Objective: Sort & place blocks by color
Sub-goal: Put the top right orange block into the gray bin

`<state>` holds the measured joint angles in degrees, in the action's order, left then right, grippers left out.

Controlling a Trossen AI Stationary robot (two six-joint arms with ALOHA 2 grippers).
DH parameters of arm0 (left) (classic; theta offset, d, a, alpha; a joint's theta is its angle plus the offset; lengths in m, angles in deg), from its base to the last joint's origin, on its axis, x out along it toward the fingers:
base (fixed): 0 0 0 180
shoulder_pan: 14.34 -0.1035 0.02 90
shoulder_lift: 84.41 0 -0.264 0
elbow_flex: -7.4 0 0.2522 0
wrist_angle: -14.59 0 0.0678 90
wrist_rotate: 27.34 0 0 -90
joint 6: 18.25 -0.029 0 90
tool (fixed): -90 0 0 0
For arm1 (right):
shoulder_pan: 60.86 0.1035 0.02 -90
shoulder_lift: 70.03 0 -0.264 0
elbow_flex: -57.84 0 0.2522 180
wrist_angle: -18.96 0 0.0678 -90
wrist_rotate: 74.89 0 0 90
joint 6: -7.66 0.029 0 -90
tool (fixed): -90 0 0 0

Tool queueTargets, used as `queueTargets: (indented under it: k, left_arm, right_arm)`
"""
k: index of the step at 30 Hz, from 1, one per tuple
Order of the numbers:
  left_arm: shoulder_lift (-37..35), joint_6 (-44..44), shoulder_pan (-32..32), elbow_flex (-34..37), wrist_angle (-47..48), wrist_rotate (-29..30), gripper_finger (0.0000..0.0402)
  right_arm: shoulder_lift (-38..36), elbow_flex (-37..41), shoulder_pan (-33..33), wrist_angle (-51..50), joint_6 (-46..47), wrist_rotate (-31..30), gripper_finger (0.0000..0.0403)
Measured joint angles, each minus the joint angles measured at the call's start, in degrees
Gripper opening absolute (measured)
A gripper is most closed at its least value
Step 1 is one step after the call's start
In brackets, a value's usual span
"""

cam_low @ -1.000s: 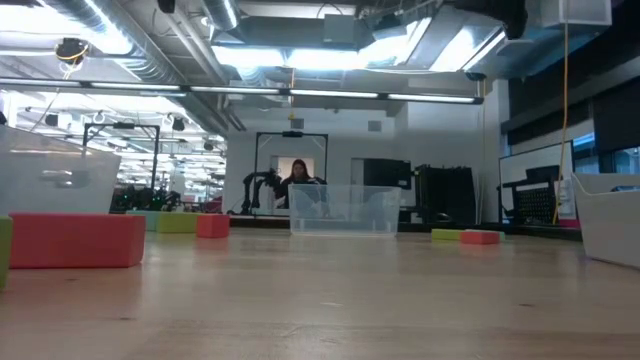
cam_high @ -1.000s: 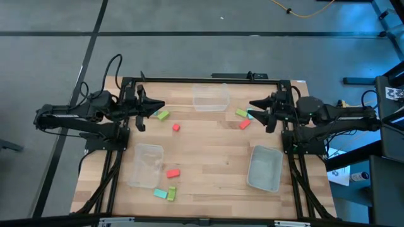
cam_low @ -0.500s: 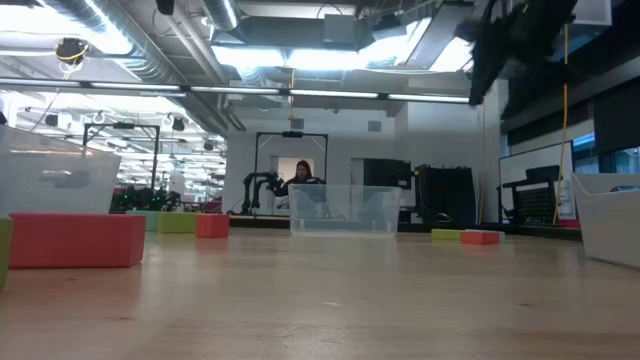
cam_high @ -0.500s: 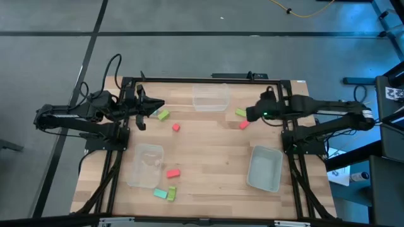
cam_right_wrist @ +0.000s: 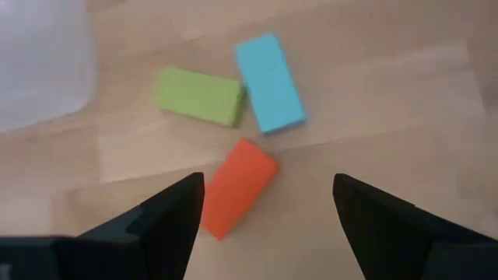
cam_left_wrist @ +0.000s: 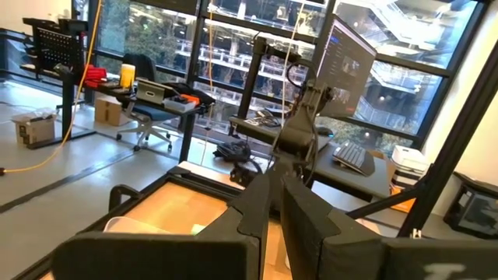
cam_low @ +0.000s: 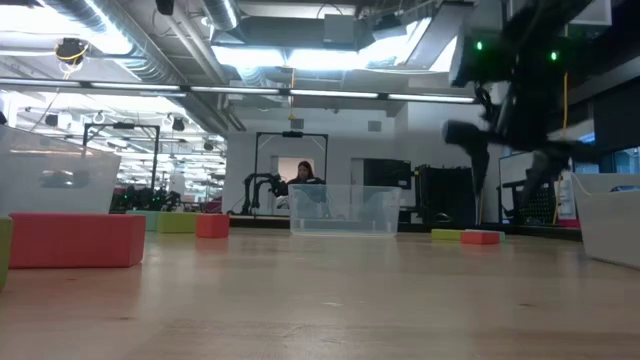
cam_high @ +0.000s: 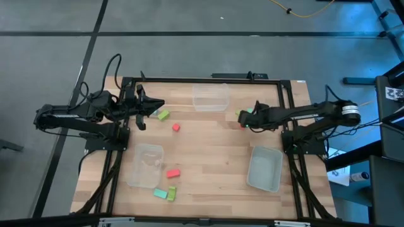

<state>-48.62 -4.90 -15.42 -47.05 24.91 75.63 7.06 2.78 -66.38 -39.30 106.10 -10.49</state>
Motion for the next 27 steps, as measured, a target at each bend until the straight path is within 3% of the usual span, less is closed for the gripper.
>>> queueTargets:
  k: [6, 16, 27]
  left_arm:
    - [0.0, 0.0, 0.0, 0.0, 0.0, 0.02, 0.0027]
    - [-0.04, 0.0, 0.0, 0.0, 0.0, 0.02, 0.0027]
    - [-0.04, 0.0, -0.02, 0.0, 0.0, 0.04, 0.0027]
  right_arm:
    - [4.19, 1.1, 0.02, 5.59, 3.18, 0.33, 0.0288]
    - [12.89, -0.5, 0.04, 5.8, 9.44, 0.23, 0.0288]
    - [15.49, -0.71, 0.05, 6.66, 13.45, 0.38, 0.0288]
